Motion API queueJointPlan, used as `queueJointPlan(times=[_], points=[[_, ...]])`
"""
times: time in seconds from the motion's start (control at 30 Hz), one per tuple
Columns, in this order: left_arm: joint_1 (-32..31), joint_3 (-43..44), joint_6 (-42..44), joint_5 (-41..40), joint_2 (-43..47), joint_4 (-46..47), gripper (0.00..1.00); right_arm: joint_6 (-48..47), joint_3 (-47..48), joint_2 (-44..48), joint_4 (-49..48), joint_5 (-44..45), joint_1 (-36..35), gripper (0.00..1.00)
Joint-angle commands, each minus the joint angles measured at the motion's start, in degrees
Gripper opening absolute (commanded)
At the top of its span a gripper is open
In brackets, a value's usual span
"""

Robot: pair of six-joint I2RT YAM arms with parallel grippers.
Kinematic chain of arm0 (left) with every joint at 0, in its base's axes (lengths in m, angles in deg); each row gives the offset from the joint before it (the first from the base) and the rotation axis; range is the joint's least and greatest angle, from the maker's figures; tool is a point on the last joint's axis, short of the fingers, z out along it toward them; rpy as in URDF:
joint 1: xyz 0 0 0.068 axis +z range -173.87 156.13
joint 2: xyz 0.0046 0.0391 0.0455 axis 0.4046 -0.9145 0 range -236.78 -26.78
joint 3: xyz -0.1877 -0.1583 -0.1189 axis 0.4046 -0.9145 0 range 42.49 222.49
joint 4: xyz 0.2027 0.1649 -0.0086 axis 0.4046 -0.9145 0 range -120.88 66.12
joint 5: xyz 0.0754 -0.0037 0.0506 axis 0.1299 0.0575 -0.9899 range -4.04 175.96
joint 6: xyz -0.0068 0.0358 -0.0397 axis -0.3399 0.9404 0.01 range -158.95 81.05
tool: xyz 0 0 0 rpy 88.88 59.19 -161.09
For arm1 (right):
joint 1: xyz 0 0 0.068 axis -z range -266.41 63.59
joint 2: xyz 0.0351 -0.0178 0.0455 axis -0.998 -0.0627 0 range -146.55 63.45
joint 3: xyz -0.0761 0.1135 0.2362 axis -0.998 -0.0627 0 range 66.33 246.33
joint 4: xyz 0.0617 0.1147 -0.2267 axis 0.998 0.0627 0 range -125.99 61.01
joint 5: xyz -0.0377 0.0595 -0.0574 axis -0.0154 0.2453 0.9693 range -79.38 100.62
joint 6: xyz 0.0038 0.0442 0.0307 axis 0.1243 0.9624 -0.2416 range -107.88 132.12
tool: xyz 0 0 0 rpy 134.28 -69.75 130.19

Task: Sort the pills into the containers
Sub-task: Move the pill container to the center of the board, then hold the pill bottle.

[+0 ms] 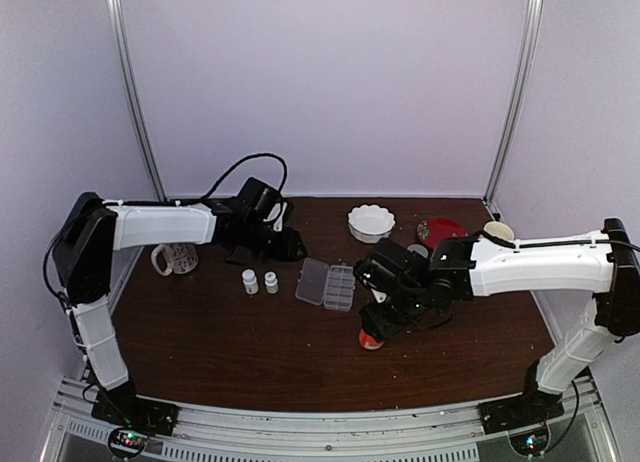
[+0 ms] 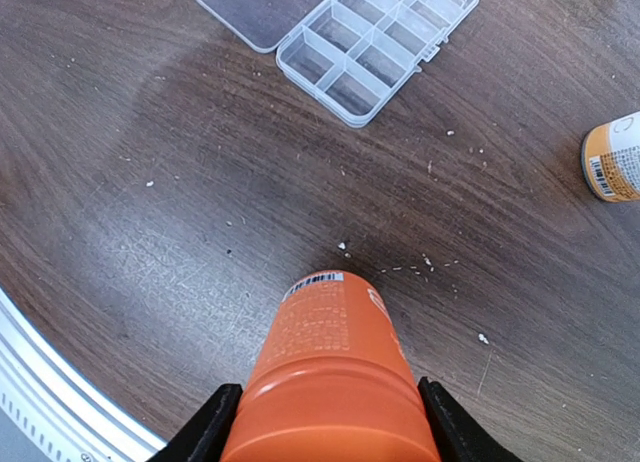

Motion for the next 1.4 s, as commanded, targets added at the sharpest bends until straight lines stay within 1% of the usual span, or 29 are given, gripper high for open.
queueJointPlan(times=[0.0,0.1,0.2,0.23,0.27,0.33,0.4,0.43,0.5,0.53,0.57,0.67,0.73,0.8,0.87,0.97,1.07,1.1,1.23,1.3,1.37], points=[[-1.1,-6.2,2.7,1.5,9.8,9.4,0.51,-0.8,2.2,-2.2,-0.8,1.7,-0.6,0.41],[-2.3,-9.9,3.9,2.7,14.4,12.4,0.53,-0.8,3.6,-4.0,0.6,2.2,-0.8,0.44],[-3.1,-12.2,5.5,3.0,18.5,13.0,0.59,-0.6,4.6,-5.4,1.0,2.6,-0.9,0.52],[-3.3,-13.0,6.0,3.0,19.8,13.0,0.62,-0.3,4.7,-5.8,0.8,2.5,-0.9,0.55],[-3.3,-13.9,6.5,3.1,21.1,13.2,0.68,0.1,5.1,-6.4,1.1,2.5,-0.9,0.56],[-3.4,-15.7,7.7,3.5,23.5,13.9,0.75,0.4,5.7,-7.1,1.2,2.8,-1.0,0.58],[-3.4,-17.5,8.1,2.8,26.1,14.2,0.79,0.2,5.8,-7.3,0.5,2.6,-0.9,0.61],[-3.4,-18.3,8.0,2.7,27.3,14.8,0.81,-0.1,6.0,-7.4,0.5,2.4,-0.9,0.66],[-3.6,-20.3,7.2,2.2,29.5,16.8,0.83,-0.9,7.1,-7.4,1.7,2.6,-0.9,0.81],[-3.6,-21.5,6.7,2.2,30.6,17.5,0.84,-1.3,7.7,-7.3,2.6,2.8,-1.0,0.85],[-3.8,-22.8,6.3,2.0,31.5,20.6,0.85,-1.5,8.2,-7.0,3.2,2.9,-1.1,0.88],[-4.7,-27.4,6.0,-0.9,35.2,24.3,0.91,-1.9,8.8,-6.4,4.1,3.1,-1.0,0.92],[-4.9,-30.3,6.1,-1.3,37.7,26.4,0.97,-1.7,9.2,-5.8,4.5,3.1,-1.0,0.93],[-5.1,-32.7,6.6,-1.2,40.3,28.0,0.97,-1.2,9.0,-5.2,4.5,2.7,-1.1,0.89],[-5.4,-35.0,7.2,-1.9,42.4,28.8,0.98,-0.7,8.8,-4.6,5.0,2.7,-1.0,0.83],[-6.1,-37.8,7.4,-5.6,45.2,28.8,0.97,-0.4,8.1,-4.4,5.2,1.6,-1.1,0.75],[-6.5,-41.2,7.9,-6.7,48.5,30.7,0.98,-0.2,7.6,-4.6,5.4,1.0,-1.1,0.68],[-6.6,-42.1,7.9,-6.6,49.5,31.5,0.97,-0.2,7.5,-4.6,5.4,1.0,-1.2,0.64],[-6.6,-44.2,8.1,-6.4,51.2,32.3,0.98,-0.5,7.7,-4.8,5.7,1.0,-1.1,0.62],[-6.7,-44.2,6.9,-11.0,51.1,29.6,0.98,-0.6,7.8,-5.1,6.0,1.2,-1.1,0.62],[-6.7,-44.7,6.6,-13.1,51.4,29.0,0.98,-0.5,7.9,-5.4,6.2,1.3,-1.1,0.61]])
